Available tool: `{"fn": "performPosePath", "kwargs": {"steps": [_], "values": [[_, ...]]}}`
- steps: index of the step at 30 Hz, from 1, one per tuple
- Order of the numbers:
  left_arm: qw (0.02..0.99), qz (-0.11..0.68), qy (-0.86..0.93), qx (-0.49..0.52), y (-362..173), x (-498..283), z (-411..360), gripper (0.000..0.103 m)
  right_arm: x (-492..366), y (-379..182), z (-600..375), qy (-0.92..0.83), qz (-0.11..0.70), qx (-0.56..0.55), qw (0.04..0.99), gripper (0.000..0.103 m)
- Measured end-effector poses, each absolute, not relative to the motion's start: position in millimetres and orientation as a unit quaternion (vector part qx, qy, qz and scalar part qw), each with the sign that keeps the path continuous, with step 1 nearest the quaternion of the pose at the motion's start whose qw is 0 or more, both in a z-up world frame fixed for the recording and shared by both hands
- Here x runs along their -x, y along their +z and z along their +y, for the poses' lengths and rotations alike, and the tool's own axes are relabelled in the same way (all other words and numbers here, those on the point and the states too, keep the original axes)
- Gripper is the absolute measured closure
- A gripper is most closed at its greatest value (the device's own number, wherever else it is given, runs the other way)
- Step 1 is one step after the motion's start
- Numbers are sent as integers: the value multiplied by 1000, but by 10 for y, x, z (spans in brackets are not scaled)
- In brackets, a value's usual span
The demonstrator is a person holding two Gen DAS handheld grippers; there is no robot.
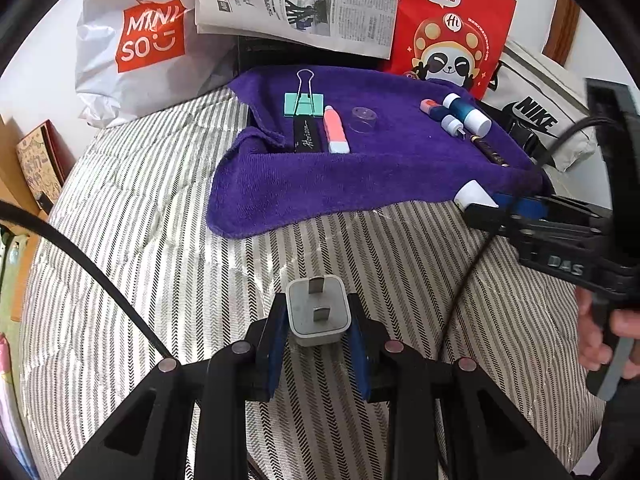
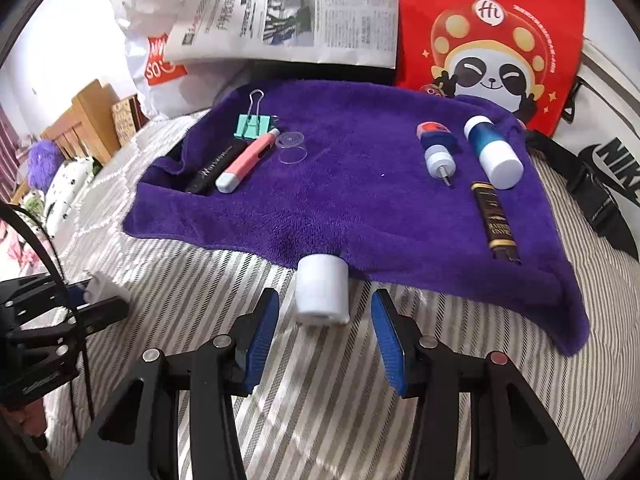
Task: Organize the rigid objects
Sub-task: 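Grasp the white tape roll with the right tool while the left tool holds the charger, then carry the charger and tape roll over the purple towel with both tools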
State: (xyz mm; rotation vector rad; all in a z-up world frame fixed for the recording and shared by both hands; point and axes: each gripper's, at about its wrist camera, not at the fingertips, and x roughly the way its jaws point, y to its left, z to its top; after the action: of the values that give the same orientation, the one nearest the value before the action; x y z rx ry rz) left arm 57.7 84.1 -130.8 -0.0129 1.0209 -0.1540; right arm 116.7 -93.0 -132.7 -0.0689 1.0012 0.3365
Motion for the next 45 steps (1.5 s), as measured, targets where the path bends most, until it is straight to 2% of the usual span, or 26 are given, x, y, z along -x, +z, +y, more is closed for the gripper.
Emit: {"fn": "performPosePath", "kwargs": {"steps": [5,6,7,24,45], "values": [[867,492,-77,20,-1331,-587,889,76,-1211,-1438,-793,148,472,66,867,58],[867,492,-78,25,-1336,-589,901,76,-1202,-1435,-777,149,463,67,871,71],[866,493,-80,29,-1339,-591,913,76,-1201,-1438,-769,153,463,66,870,74],[861,494,-108,53,-1303,-731,761,76,-980,-1197,-1149,146,462,43,874,74],[879,459,-124,26,-785,-994,558,76,-1050,-738,-1432,147,432,29,890,74]]}}
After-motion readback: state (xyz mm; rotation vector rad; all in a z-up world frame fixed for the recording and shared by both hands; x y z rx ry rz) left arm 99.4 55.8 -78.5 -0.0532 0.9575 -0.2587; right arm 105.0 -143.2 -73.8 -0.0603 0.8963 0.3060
